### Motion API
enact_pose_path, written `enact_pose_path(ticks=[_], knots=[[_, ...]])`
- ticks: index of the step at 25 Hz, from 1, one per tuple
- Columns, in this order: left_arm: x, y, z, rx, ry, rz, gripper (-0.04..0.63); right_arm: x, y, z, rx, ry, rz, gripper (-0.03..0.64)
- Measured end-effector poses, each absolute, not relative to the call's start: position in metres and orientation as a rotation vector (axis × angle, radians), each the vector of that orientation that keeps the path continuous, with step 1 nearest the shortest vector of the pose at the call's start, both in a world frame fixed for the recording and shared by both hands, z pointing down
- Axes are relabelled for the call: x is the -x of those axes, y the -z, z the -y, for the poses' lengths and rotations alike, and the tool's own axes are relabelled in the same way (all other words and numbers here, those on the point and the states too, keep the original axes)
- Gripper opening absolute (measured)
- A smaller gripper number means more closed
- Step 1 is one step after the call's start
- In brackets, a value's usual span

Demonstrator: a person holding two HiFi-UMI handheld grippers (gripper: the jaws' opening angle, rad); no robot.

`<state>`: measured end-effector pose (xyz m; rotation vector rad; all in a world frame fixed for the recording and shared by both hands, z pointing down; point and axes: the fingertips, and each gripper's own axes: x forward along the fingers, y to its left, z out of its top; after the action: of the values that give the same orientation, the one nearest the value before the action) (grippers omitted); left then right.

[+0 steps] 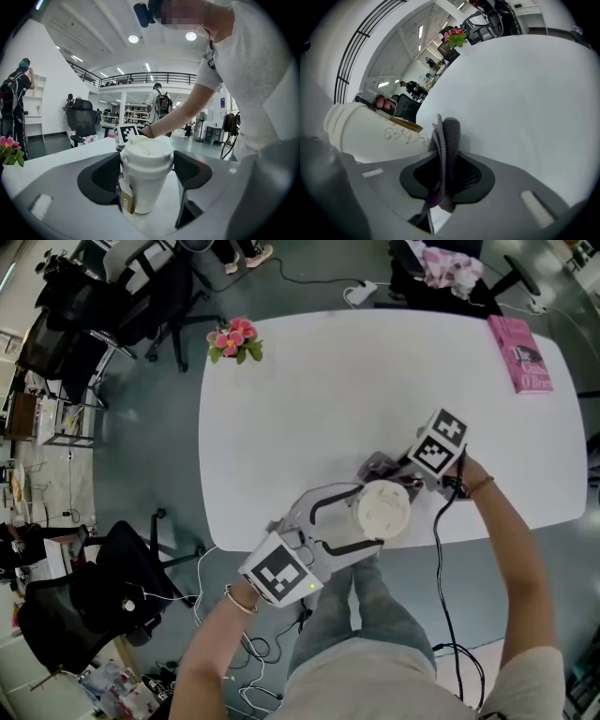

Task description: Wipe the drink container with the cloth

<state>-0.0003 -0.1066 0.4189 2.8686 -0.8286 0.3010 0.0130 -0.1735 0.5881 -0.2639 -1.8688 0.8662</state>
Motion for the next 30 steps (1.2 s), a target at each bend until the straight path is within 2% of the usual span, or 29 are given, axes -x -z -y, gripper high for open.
enact_pose_path(ticks=[8,19,25,30], knots=[[0.003,-0.429,0.105,-2.844,-0.4,0.81,0.359,-0.028,-0.567,0.181,0.19,-0.906,1.915,0.067],[0.009,-0.432,0.095,-2.786,-0.379,0.868,0.36,-0.075,-0.497,0.179,0.05,-0.896,2.088,0.067],[0.031,-0.423,0.085,-2.727,-0.384,1.001,0.356,-0.096,-0.427,0.19,-0.281,-0.688,2.444,0.067],[0.081,-0.376,0.098,-2.64,-0.187,1.323,0.309,-0.12,-0.367,0.206,-0.763,-0.436,2.621,0.067]])
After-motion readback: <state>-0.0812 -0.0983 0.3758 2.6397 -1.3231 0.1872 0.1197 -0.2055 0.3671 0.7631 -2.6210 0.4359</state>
